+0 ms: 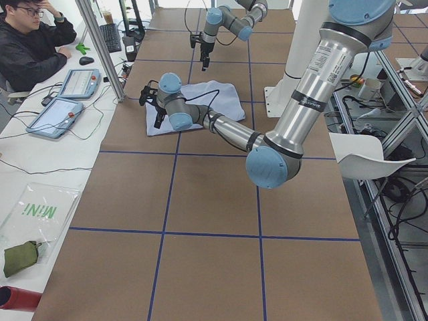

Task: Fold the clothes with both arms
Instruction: 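Move the left gripper to the near corner while the right gripper reaches the far side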

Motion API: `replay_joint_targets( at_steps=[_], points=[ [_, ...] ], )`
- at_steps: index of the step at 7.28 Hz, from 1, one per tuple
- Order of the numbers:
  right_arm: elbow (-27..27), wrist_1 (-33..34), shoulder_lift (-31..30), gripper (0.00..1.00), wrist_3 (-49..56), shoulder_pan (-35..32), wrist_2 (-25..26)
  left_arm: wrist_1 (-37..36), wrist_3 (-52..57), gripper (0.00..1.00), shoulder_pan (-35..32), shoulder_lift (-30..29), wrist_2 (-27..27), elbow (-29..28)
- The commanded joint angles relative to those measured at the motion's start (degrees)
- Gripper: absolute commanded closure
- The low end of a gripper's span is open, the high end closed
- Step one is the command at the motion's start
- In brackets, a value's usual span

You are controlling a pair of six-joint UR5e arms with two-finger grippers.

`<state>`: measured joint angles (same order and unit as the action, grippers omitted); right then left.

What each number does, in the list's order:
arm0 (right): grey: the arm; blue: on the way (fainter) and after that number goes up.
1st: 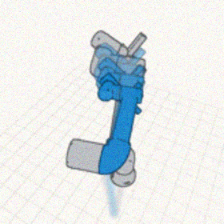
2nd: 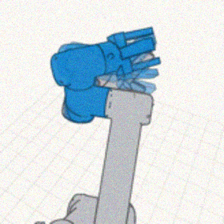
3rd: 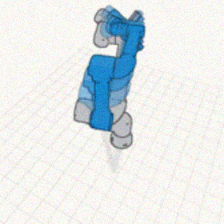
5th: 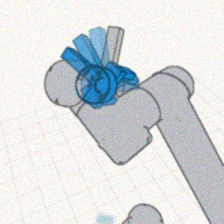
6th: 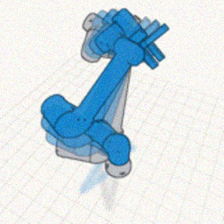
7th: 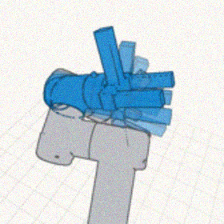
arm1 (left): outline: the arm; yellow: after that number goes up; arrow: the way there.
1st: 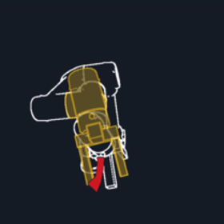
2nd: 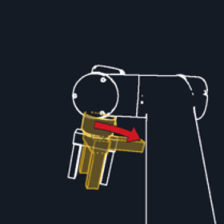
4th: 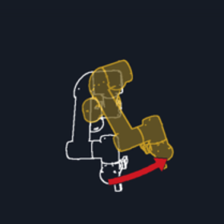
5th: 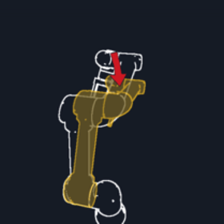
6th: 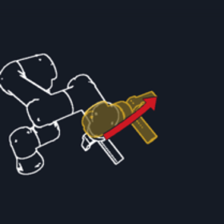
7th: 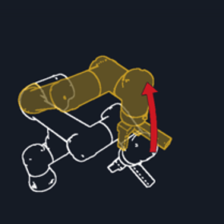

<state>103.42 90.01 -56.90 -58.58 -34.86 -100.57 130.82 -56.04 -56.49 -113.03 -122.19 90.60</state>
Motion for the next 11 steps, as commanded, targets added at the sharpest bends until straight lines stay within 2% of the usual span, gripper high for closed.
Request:
replay_joint_targets(
  at_steps=[1, 3, 4, 5, 6, 7, 9, 11],
  points=[
    [4.6, -4.3, -4.9, 0.0, -7.3, 0.7, -0.7, -0.1, -12.4, 0.0, 7.2, 8.1, 0.5, 13.8],
    [5.3, -4.6, -5.1, 0.0, -7.9, 1.0, -0.3, -0.4, -23.8, 0.0, 16.5, 9.8, 4.7, 19.6],
    [5.3, -4.6, -5.1, 0.0, -7.9, 1.3, -0.2, -2.8, -28.2, 0.0, 22.2, 9.8, 9.6, 20.7],
    [5.2, -4.6, -5.3, 0.0, -7.8, 1.3, -0.2, -9.2, -31.9, 0.0, 29.2, 9.1, 16.9, 21.2],
    [5.1, -4.6, -5.2, 0.0, -7.8, 1.6, -0.2, -16.3, -33.1, 0.0, 33.2, 6.1, 19.9, 21.3],
    [5.2, -4.6, -5.2, 0.0, -7.9, 1.6, -0.2, -22.5, -34.1, 0.0, 34.9, 3.5, 20.1, 20.8],
    [5.2, -4.6, -5.1, 0.0, -7.9, 1.8, -0.2, -23.5, -38.2, 0.0, 37.7, 2.8, 20.2, 19.4],
    [5.2, -4.6, -5.2, 0.0, -7.9, 2.0, -0.2, -23.4, -41.1, 0.12, 37.9, 2.6, 22.1, 17.2]
  ],
)
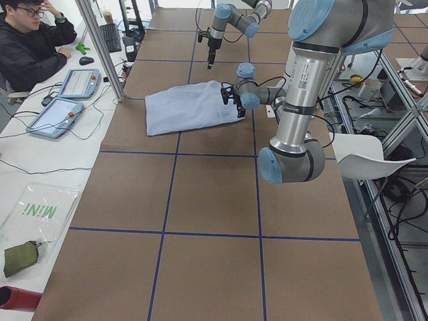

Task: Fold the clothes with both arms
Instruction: 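Move the left gripper to the near corner while the right gripper reaches the far side, then lower the right gripper to the near corner beside the left gripper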

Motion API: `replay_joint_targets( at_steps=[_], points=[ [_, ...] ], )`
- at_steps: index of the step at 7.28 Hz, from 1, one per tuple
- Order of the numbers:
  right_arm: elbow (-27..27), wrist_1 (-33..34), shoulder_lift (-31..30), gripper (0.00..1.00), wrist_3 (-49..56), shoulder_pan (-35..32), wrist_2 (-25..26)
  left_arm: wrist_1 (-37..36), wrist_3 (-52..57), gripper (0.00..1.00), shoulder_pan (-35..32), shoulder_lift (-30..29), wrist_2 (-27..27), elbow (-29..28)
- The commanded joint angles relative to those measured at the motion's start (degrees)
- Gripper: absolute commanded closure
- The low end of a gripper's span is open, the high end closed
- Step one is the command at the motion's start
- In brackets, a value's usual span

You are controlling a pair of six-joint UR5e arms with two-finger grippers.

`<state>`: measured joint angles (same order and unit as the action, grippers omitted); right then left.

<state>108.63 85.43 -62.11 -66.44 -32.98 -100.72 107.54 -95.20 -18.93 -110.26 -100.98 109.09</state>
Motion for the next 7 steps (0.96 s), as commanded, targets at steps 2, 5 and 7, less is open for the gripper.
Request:
replay_joint_targets(
  at_steps=[2, 5, 7],
  points=[
    [0.0, 0.0, 0.0, 0.0, 0.0, 0.1, 0.1, -0.1, -3.0, 0.18, 0.5, -0.1, 0.8, -1.2],
    [0.1, 0.0, 0.0, 0.0, 0.0, 0.4, 0.4, 0.3, -4.1, 0.18, 1.6, -0.4, 0.8, -1.2],
    [0.1, 0.0, 0.0, 0.0, 0.0, 0.4, 0.4, 0.3, -4.0, 0.18, 1.7, -0.8, 0.9, -1.6]
  ],
)
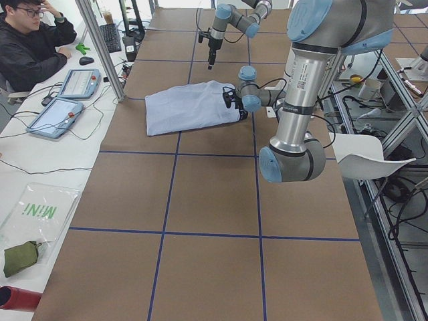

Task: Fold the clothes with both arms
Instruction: 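Lower the right gripper to the near corner beside the left gripper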

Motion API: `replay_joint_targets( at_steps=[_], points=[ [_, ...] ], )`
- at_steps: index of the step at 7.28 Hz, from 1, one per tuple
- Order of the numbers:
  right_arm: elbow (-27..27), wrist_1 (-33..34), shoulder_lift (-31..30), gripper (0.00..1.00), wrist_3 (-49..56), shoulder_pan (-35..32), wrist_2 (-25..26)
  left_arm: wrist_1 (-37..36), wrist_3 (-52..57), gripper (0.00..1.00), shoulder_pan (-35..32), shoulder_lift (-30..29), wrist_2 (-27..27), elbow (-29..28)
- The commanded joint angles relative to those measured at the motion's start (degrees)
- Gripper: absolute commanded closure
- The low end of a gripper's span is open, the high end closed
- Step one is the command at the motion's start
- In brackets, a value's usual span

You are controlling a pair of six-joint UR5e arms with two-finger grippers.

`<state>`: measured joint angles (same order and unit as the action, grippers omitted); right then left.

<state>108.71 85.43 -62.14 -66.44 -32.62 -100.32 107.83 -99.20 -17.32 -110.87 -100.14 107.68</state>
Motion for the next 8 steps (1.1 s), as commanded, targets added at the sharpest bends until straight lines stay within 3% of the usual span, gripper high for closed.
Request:
replay_joint_targets(
  at_steps=[1, 7, 8],
  points=[
    [0.0, 0.0, 0.0, 0.0, 0.0, 0.0, 0.0, 0.2, -0.5, 0.18, 0.1, -0.1, 1.0, -0.2],
    [0.0, 0.0, 0.0, 0.0, 0.0, 0.3, 0.0, 2.3, -1.1, 0.23, 0.8, -0.8, 1.5, -2.7],
    [0.0, 0.0, 0.0, 0.0, 0.0, 0.3, 0.0, 2.3, -1.2, 0.37, 1.0, -1.0, 1.5, -2.7]
  ],
)
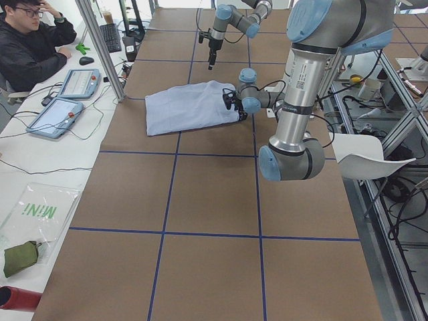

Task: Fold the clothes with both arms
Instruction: 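Lower the right gripper to the near corner beside the left gripper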

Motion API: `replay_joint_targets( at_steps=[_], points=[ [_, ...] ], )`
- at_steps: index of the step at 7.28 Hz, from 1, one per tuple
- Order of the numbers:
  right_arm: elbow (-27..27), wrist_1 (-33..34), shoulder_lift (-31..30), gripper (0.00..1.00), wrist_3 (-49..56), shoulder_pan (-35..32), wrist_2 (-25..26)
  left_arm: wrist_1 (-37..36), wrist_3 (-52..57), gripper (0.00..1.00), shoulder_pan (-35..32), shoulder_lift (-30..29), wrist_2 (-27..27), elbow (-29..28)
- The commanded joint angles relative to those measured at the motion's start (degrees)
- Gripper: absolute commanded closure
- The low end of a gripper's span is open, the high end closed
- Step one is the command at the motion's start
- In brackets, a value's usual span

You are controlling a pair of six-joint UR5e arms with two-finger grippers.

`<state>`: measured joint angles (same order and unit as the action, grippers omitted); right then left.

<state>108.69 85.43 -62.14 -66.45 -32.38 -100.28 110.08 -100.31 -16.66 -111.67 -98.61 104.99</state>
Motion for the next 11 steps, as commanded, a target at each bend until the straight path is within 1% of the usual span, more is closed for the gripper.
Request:
replay_joint_targets(
  at_steps=[1, 2, 3, 4, 5, 6, 7, 8, 9, 10, 11],
  points=[
    [0.0, 0.0, 0.0, 0.0, 0.0, 0.0, 0.0, 0.6, -0.1, 0.64, 0.3, -0.2, 0.0, -0.1],
    [0.0, 0.0, -0.1, 0.0, -0.1, 0.3, 0.1, 1.3, -0.1, 0.94, 0.2, -0.2, 0.0, -0.1],
    [0.1, 0.1, 0.0, 0.0, -3.3, 0.7, 0.5, 1.3, 0.2, 1.0, 0.2, -0.2, -0.1, 0.0],
    [1.9, 0.3, -0.6, 0.0, -10.8, 1.3, 0.8, 1.3, 0.6, 1.0, 0.2, -0.2, -0.1, 0.3],
    [3.9, 0.4, -2.1, 0.05, -19.8, 3.2, 0.9, 1.3, 0.6, 1.0, 0.2, -0.2, -0.1, 0.6],
    [5.7, 1.1, -3.2, 0.05, -30.7, 4.7, 0.4, 1.3, 0.3, 1.0, 0.2, -0.2, -0.1, 0.7],
    [5.3, 1.3, -3.6, 0.05, -36.5, 9.7, 1.7, 1.4, 0.2, 1.0, 0.2, -0.3, -0.1, 0.7],
    [4.6, 1.3, -3.7, 0.05, -44.0, 14.8, 8.0, 1.4, 0.0, 1.0, 0.2, -0.3, -0.1, 0.8],
    [3.6, 1.2, -3.3, 0.05, -48.9, 17.8, 11.0, 1.4, 0.0, 1.0, 0.2, -0.3, -0.1, 0.8],
    [2.3, 1.2, -3.2, 0.05, -52.6, 18.9, 11.7, 1.4, 0.0, 1.0, 0.2, -0.3, -0.1, 0.8],
    [0.7, 1.1, -2.8, 0.05, -53.4, 19.7, 13.4, 1.4, -0.1, 1.0, 0.2, -0.3, -0.1, 0.9]
  ],
)
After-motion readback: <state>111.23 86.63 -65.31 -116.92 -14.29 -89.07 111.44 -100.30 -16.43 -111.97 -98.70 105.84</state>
